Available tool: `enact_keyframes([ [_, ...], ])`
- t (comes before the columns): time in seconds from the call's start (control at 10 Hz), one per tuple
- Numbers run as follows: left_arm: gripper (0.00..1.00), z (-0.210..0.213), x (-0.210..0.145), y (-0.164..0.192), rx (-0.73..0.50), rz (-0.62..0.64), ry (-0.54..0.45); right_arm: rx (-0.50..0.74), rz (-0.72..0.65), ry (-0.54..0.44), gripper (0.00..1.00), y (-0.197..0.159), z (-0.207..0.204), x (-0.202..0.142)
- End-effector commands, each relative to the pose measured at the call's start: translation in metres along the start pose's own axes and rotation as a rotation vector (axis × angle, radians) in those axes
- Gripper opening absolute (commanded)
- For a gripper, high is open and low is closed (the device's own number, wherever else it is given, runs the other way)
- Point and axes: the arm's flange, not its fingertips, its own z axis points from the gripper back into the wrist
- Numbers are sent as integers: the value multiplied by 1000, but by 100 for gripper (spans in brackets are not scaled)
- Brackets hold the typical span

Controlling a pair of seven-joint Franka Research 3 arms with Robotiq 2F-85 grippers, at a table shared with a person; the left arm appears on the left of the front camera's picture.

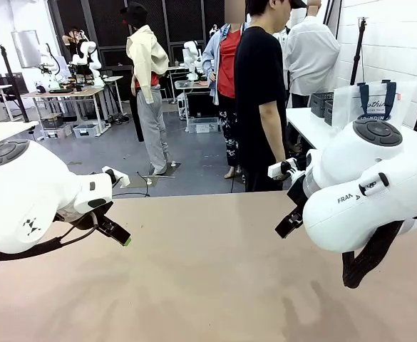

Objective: Transfer purchased items from the store into the shopping bag.
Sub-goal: Open the Reusable shopping bag in the center of the table.

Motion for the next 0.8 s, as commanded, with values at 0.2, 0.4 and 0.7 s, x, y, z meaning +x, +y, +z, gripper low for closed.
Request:
enact_keyframes([
  [0.2, 100, 0, 0, 1, 0, 3, 0, 0, 0, 0, 100, 0, 0, 0],
  [0.4, 100, 0, 0, 1, 0, 3, 0, 0, 0, 0, 100, 0, 0, 0],
  [0.7, 100, 0, 0, 1, 0, 3, 0, 0, 0, 0, 100, 0, 0, 0],
])
